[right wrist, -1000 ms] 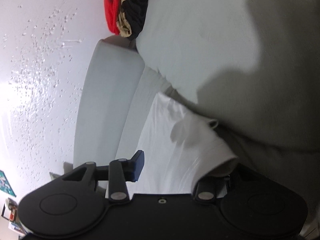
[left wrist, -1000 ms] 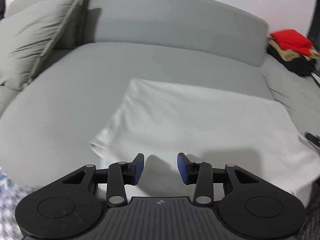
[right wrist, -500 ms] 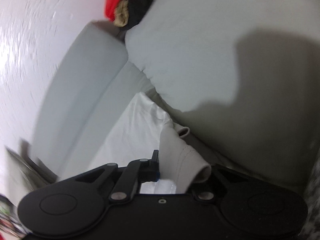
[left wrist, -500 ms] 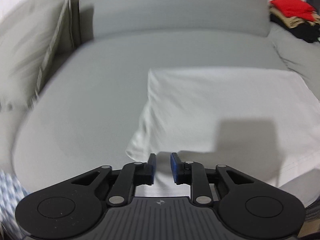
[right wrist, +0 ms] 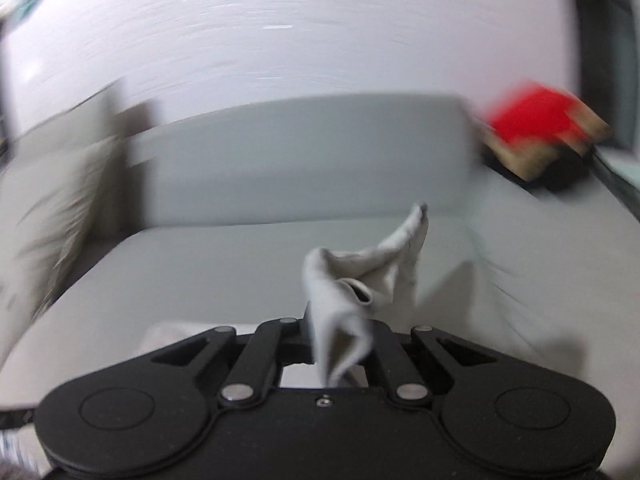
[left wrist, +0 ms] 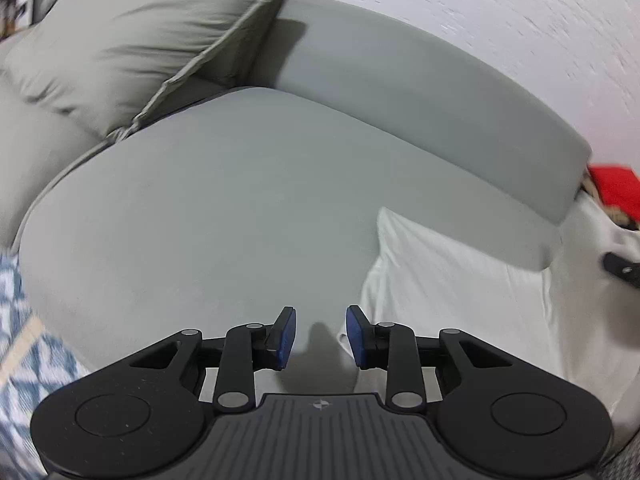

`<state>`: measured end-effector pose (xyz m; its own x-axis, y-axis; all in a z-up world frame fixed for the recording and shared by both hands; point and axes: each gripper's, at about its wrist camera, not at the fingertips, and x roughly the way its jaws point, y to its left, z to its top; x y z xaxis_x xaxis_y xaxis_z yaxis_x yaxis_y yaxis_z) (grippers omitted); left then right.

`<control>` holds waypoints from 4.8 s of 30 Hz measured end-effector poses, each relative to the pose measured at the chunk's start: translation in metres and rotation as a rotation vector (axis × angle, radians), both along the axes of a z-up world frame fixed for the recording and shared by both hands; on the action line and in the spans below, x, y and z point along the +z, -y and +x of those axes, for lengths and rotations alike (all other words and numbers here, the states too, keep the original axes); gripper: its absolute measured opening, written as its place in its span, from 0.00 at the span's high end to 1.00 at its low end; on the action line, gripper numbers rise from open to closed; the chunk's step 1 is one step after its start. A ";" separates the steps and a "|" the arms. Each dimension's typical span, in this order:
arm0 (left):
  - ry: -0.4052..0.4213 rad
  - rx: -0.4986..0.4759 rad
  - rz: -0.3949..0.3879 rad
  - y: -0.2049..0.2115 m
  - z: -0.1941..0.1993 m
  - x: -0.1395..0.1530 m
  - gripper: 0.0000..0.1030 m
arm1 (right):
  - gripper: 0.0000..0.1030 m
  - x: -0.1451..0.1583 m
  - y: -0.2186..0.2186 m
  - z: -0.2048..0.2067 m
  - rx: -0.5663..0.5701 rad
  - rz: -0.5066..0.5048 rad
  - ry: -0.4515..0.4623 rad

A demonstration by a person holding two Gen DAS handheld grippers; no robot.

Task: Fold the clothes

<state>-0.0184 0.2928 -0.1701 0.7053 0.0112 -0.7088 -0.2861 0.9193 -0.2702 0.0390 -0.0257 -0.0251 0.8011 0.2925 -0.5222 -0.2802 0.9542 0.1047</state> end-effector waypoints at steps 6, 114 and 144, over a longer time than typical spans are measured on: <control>0.005 0.047 -0.036 -0.007 -0.004 -0.002 0.72 | 0.97 -0.035 -0.105 -0.012 0.288 -0.154 -0.152; -0.110 0.137 0.307 0.050 0.194 -0.050 0.86 | 1.00 -0.173 0.075 0.155 -0.286 0.614 -0.341; -0.103 -0.024 0.178 0.059 0.042 -0.019 0.88 | 0.86 -0.155 0.147 0.021 -0.240 0.748 -0.501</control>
<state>0.0239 0.2333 -0.1895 0.6311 0.1269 -0.7652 -0.2813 0.9568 -0.0733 0.0598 -0.1731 -0.1799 0.6154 0.5483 -0.5662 0.1599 0.6166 0.7709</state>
